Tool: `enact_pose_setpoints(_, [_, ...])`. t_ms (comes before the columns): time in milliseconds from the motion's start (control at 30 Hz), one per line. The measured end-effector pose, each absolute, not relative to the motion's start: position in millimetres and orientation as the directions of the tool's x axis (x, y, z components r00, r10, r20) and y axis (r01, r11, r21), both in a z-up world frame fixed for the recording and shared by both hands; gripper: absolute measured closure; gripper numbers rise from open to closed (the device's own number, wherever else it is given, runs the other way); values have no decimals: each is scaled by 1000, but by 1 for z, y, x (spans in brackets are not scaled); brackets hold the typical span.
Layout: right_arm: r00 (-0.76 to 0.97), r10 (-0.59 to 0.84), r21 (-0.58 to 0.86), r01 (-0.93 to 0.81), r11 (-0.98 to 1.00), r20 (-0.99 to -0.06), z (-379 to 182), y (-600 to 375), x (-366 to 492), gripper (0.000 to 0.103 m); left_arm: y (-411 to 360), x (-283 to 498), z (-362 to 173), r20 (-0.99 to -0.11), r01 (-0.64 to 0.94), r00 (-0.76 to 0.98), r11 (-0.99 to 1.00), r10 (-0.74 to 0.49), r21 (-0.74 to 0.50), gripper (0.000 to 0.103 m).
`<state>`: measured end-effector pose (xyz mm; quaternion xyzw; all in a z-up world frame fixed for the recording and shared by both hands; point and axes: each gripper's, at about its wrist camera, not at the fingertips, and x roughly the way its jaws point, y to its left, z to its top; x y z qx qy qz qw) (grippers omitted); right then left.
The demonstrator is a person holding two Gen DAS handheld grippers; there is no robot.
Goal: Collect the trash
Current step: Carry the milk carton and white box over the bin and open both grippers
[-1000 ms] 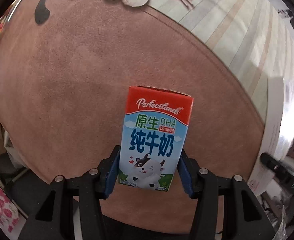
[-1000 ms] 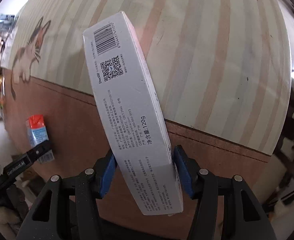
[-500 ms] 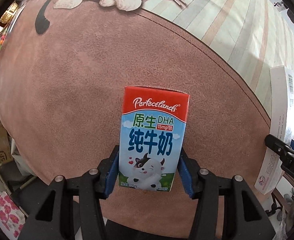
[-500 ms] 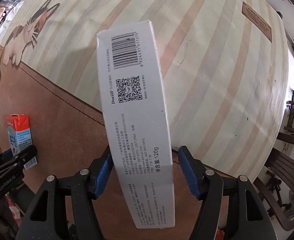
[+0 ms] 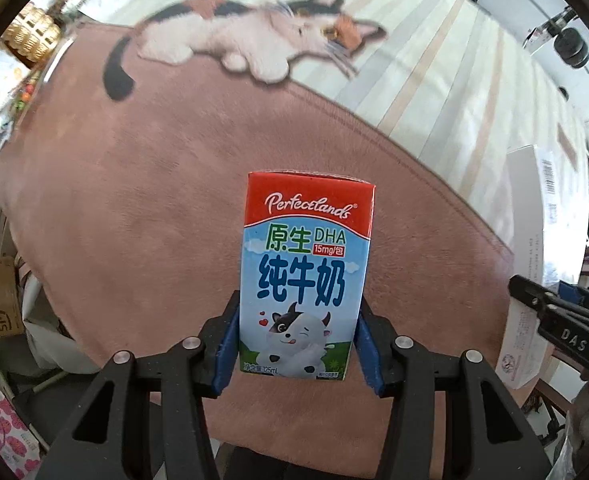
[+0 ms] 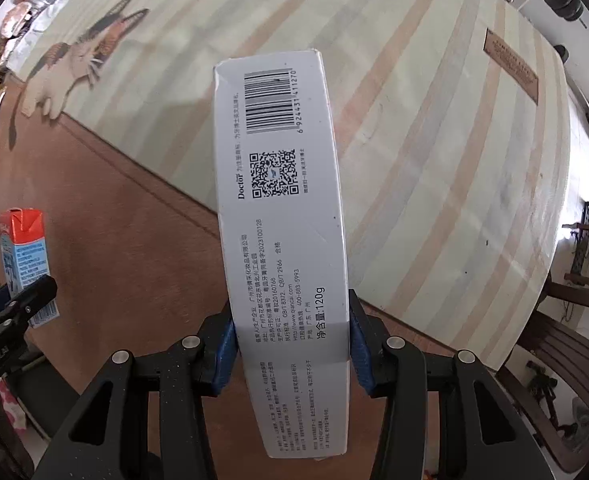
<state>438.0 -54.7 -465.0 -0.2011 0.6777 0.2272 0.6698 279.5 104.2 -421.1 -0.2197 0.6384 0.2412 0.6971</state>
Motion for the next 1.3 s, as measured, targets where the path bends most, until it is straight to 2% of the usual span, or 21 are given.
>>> enact_pose_setpoints(300, [7, 151, 112, -638, 762, -988, -410, -31, 362, 53, 97, 197, -352, -967, -663, 214, 748, 136, -42, 56])
enact_pose_setpoints(500, [-10, 258, 192, -698, 690, -966, -365, -16, 261, 53, 99, 104, -328, -946, -726, 285, 679, 153, -108, 56])
enact_pose_setpoints(700, [-118, 288, 277, -745, 607, -950, -352, -16, 151, 53, 110, -10, -344, -955, -810, 267, 568, 133, -148, 56])
enact_pose_setpoints(800, [-182, 262, 304, -764, 569, -948, -375, -6, 101, 53, 121, -61, -374, -972, -853, 215, 503, 99, -137, 56])
enact_pose_setpoints(967, [-283, 154, 320, -782, 535, -947, -450, 16, 40, 53, 150, -122, -447, -987, -922, 162, 357, 6, -150, 56])
enact_pose_setpoints(1067, [-319, 85, 315, -795, 518, -944, -508, 34, 21, 53, 168, -139, -499, -988, -941, 152, 301, -29, -153, 56])
enact_pose_setpoints(1300, [-398, -42, 321, -794, 516, -917, -680, 79, 12, 53, 216, -153, -661, -973, -959, 156, 210, -167, -190, 56])
